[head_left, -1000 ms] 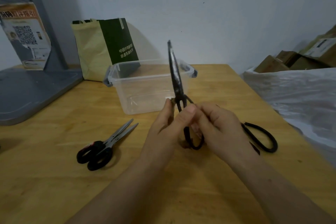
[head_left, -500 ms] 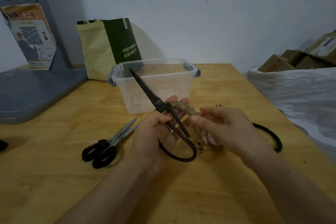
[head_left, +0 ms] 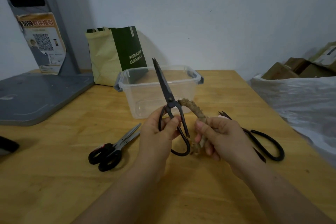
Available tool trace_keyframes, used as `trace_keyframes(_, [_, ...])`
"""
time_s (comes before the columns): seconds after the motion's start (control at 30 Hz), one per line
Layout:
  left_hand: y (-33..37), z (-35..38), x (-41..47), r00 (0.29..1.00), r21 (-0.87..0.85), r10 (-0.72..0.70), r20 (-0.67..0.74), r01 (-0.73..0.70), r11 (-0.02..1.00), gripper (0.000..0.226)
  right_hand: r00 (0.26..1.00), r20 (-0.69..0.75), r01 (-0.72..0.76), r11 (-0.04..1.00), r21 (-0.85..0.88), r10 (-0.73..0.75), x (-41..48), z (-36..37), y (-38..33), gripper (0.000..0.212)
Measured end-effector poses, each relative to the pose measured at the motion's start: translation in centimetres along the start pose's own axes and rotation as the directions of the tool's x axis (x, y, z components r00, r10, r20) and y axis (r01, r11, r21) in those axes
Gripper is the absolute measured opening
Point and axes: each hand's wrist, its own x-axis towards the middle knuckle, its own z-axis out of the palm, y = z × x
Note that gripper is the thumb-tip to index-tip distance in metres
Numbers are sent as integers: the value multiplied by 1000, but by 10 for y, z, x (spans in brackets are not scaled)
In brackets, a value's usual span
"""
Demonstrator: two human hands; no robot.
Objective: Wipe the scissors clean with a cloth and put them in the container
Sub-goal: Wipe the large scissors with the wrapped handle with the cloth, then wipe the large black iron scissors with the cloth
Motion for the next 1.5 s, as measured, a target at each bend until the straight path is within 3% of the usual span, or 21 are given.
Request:
trace_keyframes(0.07, [2,-3,2,1000,13,-13,9,13,1000,26,1000,9,10,998,66,-10,-3,2,-4,8])
trace_keyframes(0.17, [8,-12,3,999,17,-51,15,51,999,26,1000,7,20,996,83,-21,-6,8,-11,13])
trace_keyframes(0.37, [28,-51,-4,989,229,-135,-64,147,962,27,985,143,-80,993,-83,92,-5,33,-21,8])
trace_keyframes(0.5, [44,-82,-8,978,483,-167,-126,207,851,20,921,332,-176,978,-109,203,-8,58,-37,15])
trace_keyframes(0.6, [55,-100,-12,970,612,-208,-127,242,753,24,891,395,-190,974,-127,225,-10,78,-43,17])
trace_keyframes(0.67, [59,-111,-16,960,668,-255,-118,266,695,14,877,409,-200,966,-165,251,-13,90,-45,22])
trace_keyframes(0.8, [51,-123,-17,941,764,-291,-172,314,564,39,850,394,-284,934,-217,350,-12,106,-45,23])
trace_keyframes(0.93, [46,-121,-9,968,905,-178,-174,229,359,58,861,340,-306,920,-246,377,-7,119,-45,18])
trace_keyframes(1.03, [49,-108,-9,980,953,-110,-165,187,238,60,903,298,-217,928,-301,308,-11,111,-45,15])
trace_keyframes(1.13, [53,-86,-10,994,944,-42,-99,108,311,56,978,175,-47,932,-359,117,-14,83,-44,14])
trace_keyframes(1.2, [53,-66,-11,999,927,-24,-36,43,373,57,997,51,-32,928,-371,55,-13,56,-41,17])
trace_keyframes(1.37, [44,-7,-15,994,882,-53,95,-59,467,56,970,-240,-150,877,-457,40,-7,-26,-22,33])
trace_keyframes(1.5, [37,32,-17,983,871,-78,167,-110,480,50,919,-364,-368,671,-643,155,1,-83,6,39])
